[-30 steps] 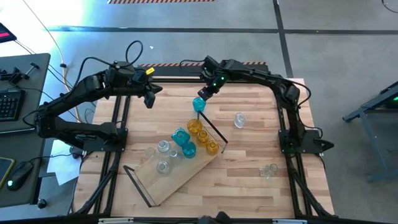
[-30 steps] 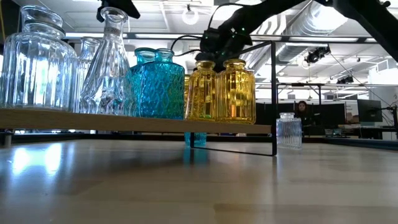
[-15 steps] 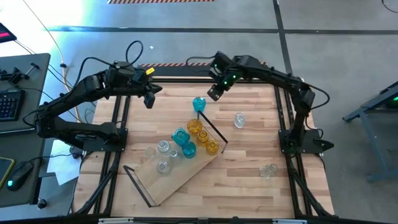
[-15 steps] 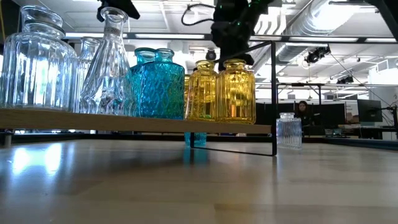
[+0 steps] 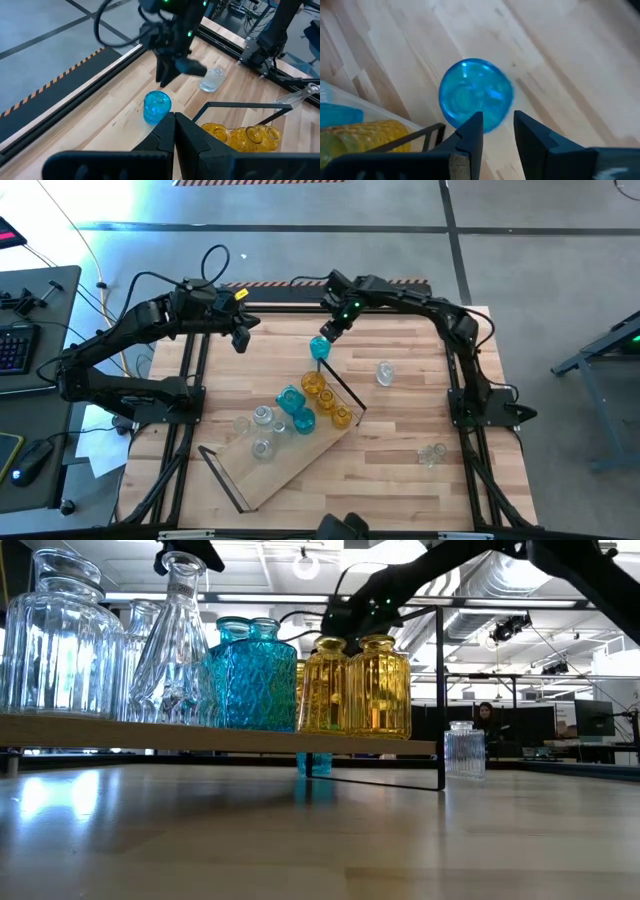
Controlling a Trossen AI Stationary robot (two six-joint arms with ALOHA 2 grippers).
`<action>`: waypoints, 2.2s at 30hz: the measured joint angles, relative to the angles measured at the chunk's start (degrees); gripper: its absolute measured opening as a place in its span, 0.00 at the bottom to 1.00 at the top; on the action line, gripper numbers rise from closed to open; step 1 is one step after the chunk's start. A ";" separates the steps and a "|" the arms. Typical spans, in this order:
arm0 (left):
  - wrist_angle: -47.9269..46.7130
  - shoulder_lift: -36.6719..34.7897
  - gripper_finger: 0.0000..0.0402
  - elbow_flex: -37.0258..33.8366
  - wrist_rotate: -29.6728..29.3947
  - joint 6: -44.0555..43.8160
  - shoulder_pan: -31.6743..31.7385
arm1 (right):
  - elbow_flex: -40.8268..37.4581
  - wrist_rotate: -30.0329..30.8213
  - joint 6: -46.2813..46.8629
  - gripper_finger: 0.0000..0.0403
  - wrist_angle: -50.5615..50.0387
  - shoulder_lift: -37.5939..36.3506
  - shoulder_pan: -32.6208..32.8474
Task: Sort vases onto shelf
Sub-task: Put the blue vase on the shelf aligned with the other blue vases
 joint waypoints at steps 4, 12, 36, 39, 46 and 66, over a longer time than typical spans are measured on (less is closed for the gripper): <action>0.02 0.00 0.00 0.00 0.00 -0.13 0.00 | 0.00 -0.36 -0.01 0.23 0.61 1.54 0.32; 0.04 0.00 0.00 0.00 0.00 -0.18 0.00 | 0.02 -0.70 -0.59 0.23 1.46 1.93 1.27; 0.22 0.00 0.00 0.00 -0.22 -0.19 0.00 | 0.02 -2.62 3.03 0.23 6.71 1.90 4.36; 0.22 0.00 0.00 0.00 -0.22 -0.24 0.00 | 0.02 -2.56 3.16 0.23 6.72 1.90 4.44; 0.24 0.00 0.00 0.00 -0.22 -0.26 0.00 | 0.02 0.24 3.47 0.23 6.86 1.88 5.57; 0.21 0.02 0.00 0.00 -0.17 -0.28 -0.02 | 0.28 4.10 5.02 0.23 9.66 4.51 8.61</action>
